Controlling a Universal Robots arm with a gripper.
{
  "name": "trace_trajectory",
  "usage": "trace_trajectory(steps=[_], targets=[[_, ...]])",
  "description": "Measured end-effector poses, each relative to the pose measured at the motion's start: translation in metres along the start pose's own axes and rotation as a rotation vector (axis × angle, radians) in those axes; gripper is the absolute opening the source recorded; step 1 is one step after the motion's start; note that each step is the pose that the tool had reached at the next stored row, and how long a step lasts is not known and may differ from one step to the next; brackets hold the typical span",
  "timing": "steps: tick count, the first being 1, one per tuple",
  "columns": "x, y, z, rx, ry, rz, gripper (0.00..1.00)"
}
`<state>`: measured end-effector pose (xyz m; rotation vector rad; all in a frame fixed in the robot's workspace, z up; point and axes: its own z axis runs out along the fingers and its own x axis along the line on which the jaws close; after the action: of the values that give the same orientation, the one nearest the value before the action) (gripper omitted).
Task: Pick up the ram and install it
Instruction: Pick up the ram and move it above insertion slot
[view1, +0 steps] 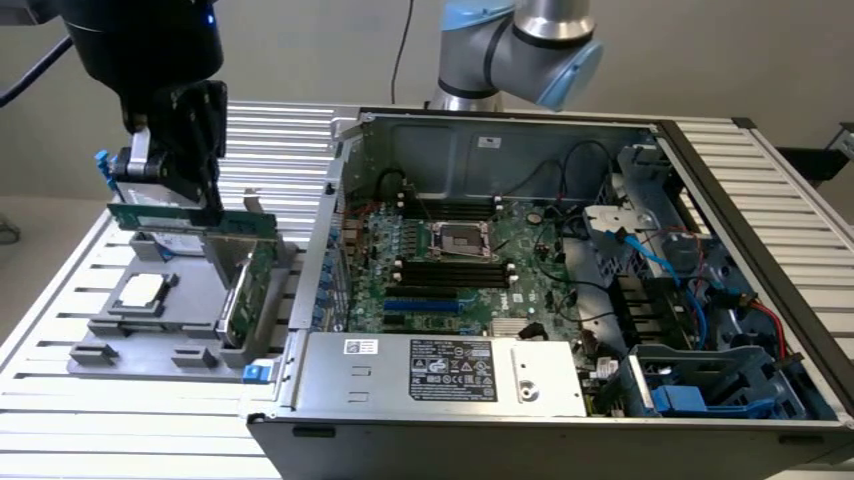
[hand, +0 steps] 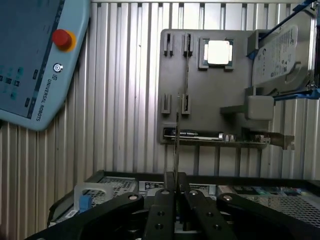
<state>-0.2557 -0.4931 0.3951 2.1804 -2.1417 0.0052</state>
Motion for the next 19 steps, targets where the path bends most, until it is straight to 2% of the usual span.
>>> trace_trajectory(steps=[3,5,9,16,17,19], targets=[[-0.004,-0.0075,-0.0044,-0.0002,0.0106,0.001,0.13],[-0.007,-0.0127,-0.0076,-0.0004,0.0156,0.001,0.13],[-0.013,-0.0234,-0.0133,-0.0004,0.0197,0.001,0.13],[-0.022,-0.0425,-0.0170,-0.0004,0.0194,0.001,0.13],[-0.022,-0.0453,-0.0172,-0.0004,0.0183,0.001,0.13],[-0.023,-0.0511,-0.0176,-0.0002,0.0088,0.000,0.13]])
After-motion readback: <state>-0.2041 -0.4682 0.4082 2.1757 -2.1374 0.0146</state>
